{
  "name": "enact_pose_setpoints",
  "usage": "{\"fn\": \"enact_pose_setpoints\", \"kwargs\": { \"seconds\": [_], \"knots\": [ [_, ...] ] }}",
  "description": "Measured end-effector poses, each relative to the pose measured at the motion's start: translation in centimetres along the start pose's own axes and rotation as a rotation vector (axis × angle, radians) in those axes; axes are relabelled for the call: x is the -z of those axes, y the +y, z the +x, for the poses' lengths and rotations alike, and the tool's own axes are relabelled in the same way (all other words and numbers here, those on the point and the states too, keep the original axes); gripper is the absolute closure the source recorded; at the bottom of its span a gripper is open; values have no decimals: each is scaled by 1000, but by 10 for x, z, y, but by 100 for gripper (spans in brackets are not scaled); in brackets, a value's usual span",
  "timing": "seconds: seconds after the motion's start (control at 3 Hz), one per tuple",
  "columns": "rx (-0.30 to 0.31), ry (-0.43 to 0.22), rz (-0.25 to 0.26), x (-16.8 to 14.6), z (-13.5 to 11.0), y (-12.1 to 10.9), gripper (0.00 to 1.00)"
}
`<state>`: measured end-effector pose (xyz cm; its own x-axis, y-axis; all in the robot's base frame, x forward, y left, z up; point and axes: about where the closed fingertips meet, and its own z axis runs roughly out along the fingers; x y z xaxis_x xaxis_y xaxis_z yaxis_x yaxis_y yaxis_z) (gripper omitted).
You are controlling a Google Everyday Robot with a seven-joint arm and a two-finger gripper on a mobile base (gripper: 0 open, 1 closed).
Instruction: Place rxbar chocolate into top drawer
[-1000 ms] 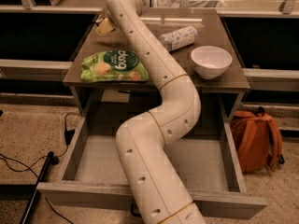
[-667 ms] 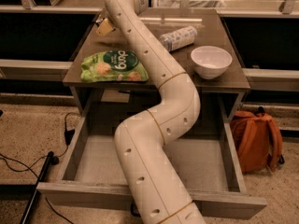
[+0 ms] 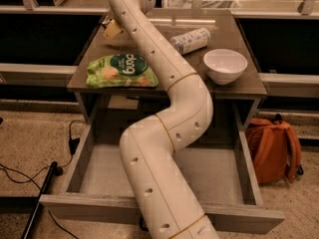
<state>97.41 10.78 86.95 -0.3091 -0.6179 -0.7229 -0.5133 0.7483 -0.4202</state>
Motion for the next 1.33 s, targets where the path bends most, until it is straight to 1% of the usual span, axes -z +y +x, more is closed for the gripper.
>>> {"fn": "enact_pose_setpoints", "kwargs": {
  "seconds": [0.33,0.67,1.0,1.33],
  "knots": [
    [24,16,5,2,0,-1,0],
    [64,28,17,5,-1,-7,0],
    [69,19,20,4,-1,-9,0],
    [93,-31,38,0,0,-20,0]
  ]
}}
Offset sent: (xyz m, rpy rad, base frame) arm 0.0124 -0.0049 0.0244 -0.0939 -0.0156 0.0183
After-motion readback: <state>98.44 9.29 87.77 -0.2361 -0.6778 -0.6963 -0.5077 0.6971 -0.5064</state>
